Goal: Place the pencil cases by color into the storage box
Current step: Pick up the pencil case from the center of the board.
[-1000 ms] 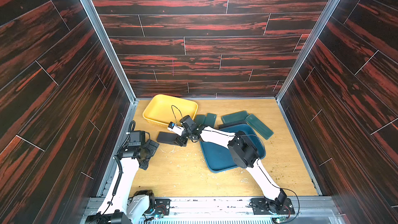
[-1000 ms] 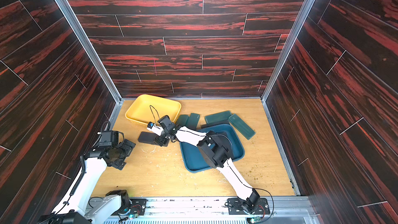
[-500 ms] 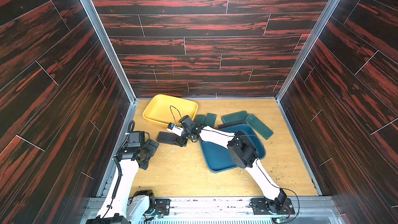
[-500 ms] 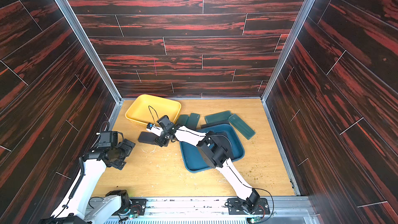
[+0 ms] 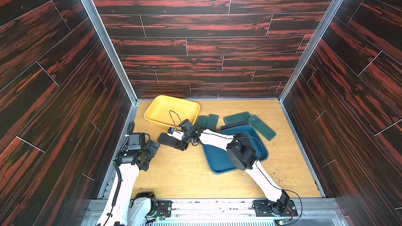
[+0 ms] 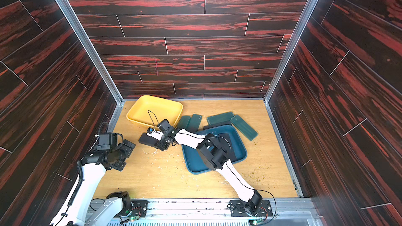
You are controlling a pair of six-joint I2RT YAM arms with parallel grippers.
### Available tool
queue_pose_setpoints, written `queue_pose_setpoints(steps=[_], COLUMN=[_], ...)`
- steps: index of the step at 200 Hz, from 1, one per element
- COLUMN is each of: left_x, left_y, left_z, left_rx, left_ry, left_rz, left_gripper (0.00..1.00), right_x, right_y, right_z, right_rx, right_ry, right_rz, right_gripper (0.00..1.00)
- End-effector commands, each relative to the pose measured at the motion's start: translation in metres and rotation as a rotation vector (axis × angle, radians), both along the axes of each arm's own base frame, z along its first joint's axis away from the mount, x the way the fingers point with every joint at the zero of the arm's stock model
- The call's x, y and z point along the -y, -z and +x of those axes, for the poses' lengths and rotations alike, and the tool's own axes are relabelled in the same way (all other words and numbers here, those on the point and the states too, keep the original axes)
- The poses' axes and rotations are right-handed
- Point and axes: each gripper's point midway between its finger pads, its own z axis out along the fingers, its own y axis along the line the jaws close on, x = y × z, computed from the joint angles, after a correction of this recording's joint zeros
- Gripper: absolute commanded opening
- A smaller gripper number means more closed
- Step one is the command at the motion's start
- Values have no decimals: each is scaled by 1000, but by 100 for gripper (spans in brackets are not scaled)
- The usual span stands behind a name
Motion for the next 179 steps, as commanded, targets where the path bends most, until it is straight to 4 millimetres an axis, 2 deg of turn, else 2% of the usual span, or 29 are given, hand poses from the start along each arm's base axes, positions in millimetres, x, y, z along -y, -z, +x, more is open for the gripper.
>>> queue_pose_setpoints(steps=[1, 36, 83, 117, 179], left_x=[-5, -6, -11, -17, -25], left_y=[-8, -15, -33, -51, -74], left_z=[0, 3, 7, 7, 2], left_rx=[3, 23, 64, 102, 151], left_ry=[-18, -23, -34, -46, -60], left_rz=[14, 23, 52, 89, 144], left_gripper=[100, 100, 100, 100, 100], right_x=[1, -1, -8, -13, -21], right_y=[32, 31, 16, -5, -59], right_z=[-8, -8, -11, -15, -29], right_rx=[-37, -44, -49, -65, -120], right_ry=[-3, 7, 12, 19, 22], right_rz=[-53, -44, -11, 35, 157], right_gripper=[72, 63, 57, 56, 54])
